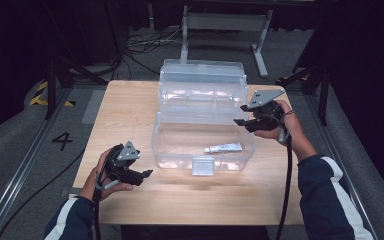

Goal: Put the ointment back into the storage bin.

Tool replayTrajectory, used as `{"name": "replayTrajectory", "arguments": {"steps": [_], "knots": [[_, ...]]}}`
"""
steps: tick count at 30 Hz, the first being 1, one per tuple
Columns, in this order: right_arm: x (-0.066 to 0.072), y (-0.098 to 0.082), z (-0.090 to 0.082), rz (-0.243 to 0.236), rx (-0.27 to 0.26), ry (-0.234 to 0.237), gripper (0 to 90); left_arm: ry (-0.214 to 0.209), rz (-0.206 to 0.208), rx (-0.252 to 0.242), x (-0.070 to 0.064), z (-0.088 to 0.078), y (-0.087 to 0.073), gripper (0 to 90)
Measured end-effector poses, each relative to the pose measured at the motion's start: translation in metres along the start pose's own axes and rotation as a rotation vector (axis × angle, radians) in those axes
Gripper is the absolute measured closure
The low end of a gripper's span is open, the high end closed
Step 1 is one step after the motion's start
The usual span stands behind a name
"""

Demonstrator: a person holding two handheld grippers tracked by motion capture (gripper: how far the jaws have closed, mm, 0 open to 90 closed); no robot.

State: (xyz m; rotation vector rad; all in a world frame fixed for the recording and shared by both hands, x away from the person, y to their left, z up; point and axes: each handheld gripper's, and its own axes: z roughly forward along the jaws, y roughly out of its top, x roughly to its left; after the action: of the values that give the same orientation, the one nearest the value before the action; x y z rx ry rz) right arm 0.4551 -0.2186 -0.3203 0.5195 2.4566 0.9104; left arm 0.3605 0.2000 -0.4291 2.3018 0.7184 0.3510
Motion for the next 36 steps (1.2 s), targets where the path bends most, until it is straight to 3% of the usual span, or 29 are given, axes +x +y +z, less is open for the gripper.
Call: {"name": "replayTrajectory", "arguments": {"steps": [8, 15, 18, 24, 27, 31, 36], "knots": [[-0.022, 0.021, 0.0, 0.046, -0.051, -0.063, 47.3, -0.008, 0.037, -0.061, -0.005, -0.011, 0.026, 20.5], [-0.034, 0.033, 0.012, 0.038, -0.017, -0.066, 47.2, -0.047, 0.075, -0.066, -0.009, -0.004, 0.045, 18.5], [-0.039, 0.037, 0.021, 0.026, 0.027, -0.073, 47.2, -0.05, 0.091, -0.063, -0.011, 0.002, 0.053, 18.1], [-0.047, 0.041, 0.033, 0.041, 0.061, -0.066, 47.2, -0.062, 0.128, -0.034, -0.013, 0.016, 0.063, 18.4], [-0.052, 0.042, 0.041, 0.055, 0.099, -0.094, 47.3, -0.065, 0.143, -0.022, -0.013, 0.023, 0.066, 23.7], [-0.056, 0.042, 0.051, 0.061, 0.124, -0.079, 48.0, -0.087, 0.155, 0.012, -0.012, 0.032, 0.069, 25.5], [-0.061, 0.041, 0.059, 0.102, 0.149, -0.055, 50.9, -0.108, 0.174, 0.039, -0.013, 0.041, 0.071, 27.1]]}}
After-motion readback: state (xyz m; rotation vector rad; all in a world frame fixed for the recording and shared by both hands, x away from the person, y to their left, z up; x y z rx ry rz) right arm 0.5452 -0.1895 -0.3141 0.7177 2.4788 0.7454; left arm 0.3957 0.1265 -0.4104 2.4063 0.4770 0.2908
